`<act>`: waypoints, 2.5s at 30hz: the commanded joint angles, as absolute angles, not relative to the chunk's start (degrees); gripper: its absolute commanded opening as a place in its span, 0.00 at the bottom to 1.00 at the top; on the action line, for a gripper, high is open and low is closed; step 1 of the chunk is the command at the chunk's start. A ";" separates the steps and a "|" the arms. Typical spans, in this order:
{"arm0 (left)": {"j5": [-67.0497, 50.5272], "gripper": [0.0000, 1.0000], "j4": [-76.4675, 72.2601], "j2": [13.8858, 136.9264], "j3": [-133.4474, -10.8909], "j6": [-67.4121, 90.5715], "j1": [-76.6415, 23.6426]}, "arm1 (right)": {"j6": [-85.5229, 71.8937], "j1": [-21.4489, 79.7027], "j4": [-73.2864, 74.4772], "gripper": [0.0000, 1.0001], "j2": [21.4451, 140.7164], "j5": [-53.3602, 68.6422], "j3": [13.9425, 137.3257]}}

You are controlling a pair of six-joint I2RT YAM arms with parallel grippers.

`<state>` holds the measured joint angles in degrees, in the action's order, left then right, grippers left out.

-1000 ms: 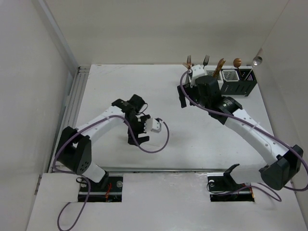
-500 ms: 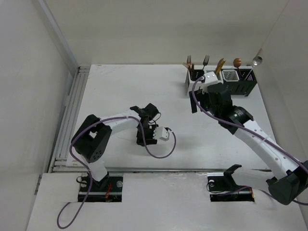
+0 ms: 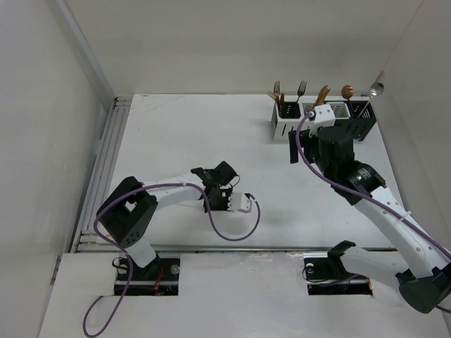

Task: Sort the eating utensils into containers

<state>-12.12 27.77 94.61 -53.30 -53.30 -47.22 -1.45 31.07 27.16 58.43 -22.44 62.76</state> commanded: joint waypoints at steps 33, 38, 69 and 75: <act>-34.09 0.00 34.63 97.11 -86.63 -28.67 -32.52 | -1.41 29.62 24.61 1.00 50.62 -31.63 59.77; -36.56 0.00 34.55 100.98 -100.69 -24.79 -31.38 | -1.93 26.20 24.08 1.00 50.62 -34.36 63.00; -51.41 0.00 -15.29 117.51 -127.62 17.40 -28.65 | -0.96 9.23 -13.69 1.00 66.69 33.74 61.78; -52.64 0.00 -17.22 113.73 -120.60 18.63 -27.51 | -8.95 9.23 -24.59 1.00 76.54 41.30 63.81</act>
